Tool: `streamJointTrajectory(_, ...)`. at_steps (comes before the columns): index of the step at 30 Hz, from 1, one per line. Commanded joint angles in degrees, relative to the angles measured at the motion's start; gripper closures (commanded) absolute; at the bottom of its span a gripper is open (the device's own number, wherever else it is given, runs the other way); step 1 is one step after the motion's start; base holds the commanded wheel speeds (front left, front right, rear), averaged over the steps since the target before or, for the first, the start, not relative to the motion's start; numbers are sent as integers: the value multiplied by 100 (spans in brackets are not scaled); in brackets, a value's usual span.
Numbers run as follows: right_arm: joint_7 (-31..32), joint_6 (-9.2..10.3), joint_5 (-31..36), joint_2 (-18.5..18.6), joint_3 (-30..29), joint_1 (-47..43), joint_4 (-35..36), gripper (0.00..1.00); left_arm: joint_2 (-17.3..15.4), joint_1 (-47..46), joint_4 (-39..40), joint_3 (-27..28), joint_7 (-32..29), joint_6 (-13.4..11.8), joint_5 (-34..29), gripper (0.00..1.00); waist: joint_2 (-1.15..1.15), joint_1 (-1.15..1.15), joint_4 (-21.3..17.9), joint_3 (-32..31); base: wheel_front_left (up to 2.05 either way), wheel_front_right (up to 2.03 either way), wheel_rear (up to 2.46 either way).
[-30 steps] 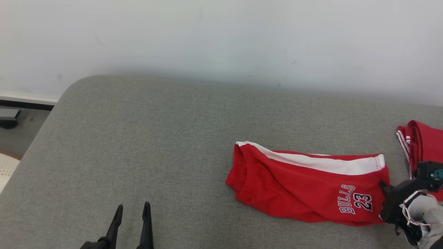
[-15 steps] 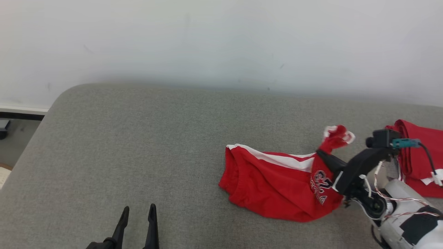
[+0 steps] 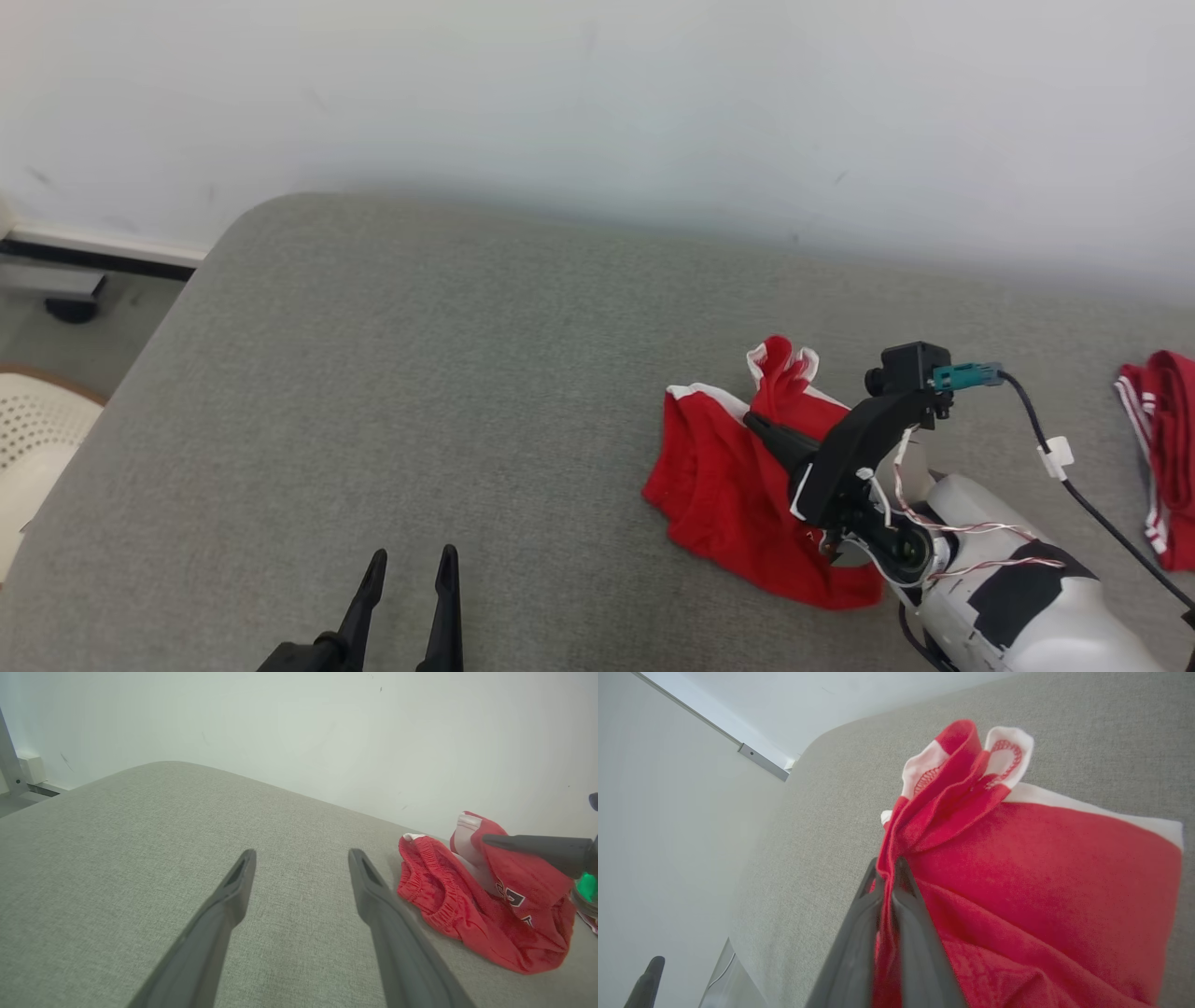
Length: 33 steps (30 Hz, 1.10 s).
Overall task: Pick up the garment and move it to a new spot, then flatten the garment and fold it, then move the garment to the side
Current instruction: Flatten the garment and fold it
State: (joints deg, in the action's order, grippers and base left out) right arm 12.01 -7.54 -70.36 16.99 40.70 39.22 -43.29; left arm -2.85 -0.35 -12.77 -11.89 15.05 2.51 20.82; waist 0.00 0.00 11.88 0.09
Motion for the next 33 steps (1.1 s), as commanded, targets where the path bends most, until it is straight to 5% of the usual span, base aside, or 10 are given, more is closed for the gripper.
streamJointTrajectory(1,-46,10,80,-63,30,77,-69,100,-7,-103,-19,-11,16,-25,42,0,0,0,155,77,0,0,0)
streamJointTrajectory(16,-648,10,418,-584,173,284,-1147,100,-7,-266,-37,-185,16,-137,173,0,0,0,492,270,0,0,0)
streamJointTrajectory(17,-723,10,389,-626,182,282,-1182,69,-7,-236,-50,-161,16,-131,146,0,0,0,464,253,0,0,0)
streamJointTrajectory(18,-723,10,389,-626,182,282,-1182,69,-7,-236,-50,-161,16,-131,146,0,0,0,464,253,0,0,0)
streamJointTrajectory(19,-743,10,375,-637,192,276,-1180,0,-7,-220,-56,-150,16,-125,131,0,0,0,449,242,0,0,0)
streamJointTrajectory(24,-986,10,332,-496,235,223,-955,0,-7,-120,-90,-56,16,-85,51,0,0,0,348,129,0,0,0)
streamJointTrajectory(33,-1830,10,247,377,147,-82,-161,0,-7,87,15,325,16,-44,-75,0,0,0,27,25,0,0,0)
